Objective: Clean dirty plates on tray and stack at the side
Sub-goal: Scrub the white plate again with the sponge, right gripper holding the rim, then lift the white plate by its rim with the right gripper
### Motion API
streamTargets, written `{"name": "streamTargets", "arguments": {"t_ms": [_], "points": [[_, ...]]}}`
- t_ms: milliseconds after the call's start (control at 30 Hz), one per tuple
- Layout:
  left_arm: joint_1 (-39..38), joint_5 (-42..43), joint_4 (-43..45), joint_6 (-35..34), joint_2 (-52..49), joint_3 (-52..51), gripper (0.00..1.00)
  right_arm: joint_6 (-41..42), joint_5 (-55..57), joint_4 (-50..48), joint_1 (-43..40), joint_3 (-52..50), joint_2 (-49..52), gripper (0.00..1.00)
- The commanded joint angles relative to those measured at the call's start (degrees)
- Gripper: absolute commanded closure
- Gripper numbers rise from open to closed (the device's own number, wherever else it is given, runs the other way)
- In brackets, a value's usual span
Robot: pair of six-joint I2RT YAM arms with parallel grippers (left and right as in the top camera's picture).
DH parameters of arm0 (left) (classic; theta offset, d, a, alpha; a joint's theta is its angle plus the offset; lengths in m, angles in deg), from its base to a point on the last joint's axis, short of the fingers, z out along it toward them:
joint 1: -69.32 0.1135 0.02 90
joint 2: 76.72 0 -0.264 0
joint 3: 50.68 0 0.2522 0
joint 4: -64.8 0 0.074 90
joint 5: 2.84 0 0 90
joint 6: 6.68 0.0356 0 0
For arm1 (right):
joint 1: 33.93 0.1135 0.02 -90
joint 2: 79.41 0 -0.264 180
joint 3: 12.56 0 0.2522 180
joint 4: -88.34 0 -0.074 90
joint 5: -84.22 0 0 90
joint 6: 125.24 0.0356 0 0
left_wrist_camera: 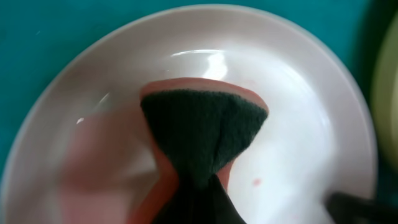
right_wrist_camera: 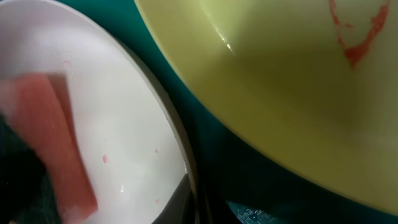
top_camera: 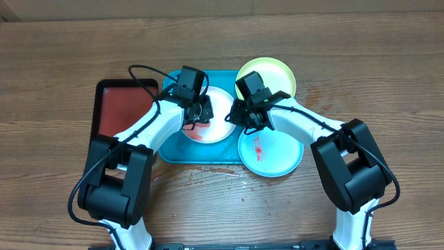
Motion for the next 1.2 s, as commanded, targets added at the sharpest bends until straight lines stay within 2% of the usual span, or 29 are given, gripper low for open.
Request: {"name": "streamTargets", "arguments": {"t_ms": [0,100,200,300,400,533,733,900,1067,1167], "points": [[-0.07,4.52,3.15,3.87,0.09,1.44,0.96,-0.15,0.96,1.38,0.2,-0.76,1.68,0.95],[1.42,4.15,-1.33,6.67,0.13,6.62,0.96,-0.17,0.96,1.92,0.2,-0.76,1.68,0.95],[5.11,3.89,-18.25,7.85,0.13,19.47,0.96,-0.2,0.94,1.92,0.2,-0.76,1.68,0.96],[7.63,3.89,-30.91,10.12,0.13,28.2,0.96,-0.22,0.5,1.97,0.2,-0.7,1.66,0.96],[9.64,3.87,-41.03,13.09,0.13,34.73,0.96,-4.31,-2.54,3.28,0.2,1.03,1.66,0.96],[11.76,3.91,-49.44,14.25,0.15,39.36,0.96,-8.79,-2.86,11.32,0.83,7.48,1.38,0.96],[13.86,2.56,-50.69,15.32,0.13,39.91,0.96,-11.91,8.17,28.52,3.76,23.3,1.01,0.96],[14.75,0.59,-50.38,15.3,0.13,39.91,0.96,-12.11,25.55,39.45,8.96,34.58,1.01,0.96],[14.71,-0.15,-50.64,12.81,0.13,39.91,0.96,-4.76,51.89,49.59,15.08,39.32,0.98,0.96],[14.69,-0.17,-50.62,12.26,0.13,39.91,0.96,-1.33,61.79,52.87,17.92,39.78,0.9,0.96]]}}
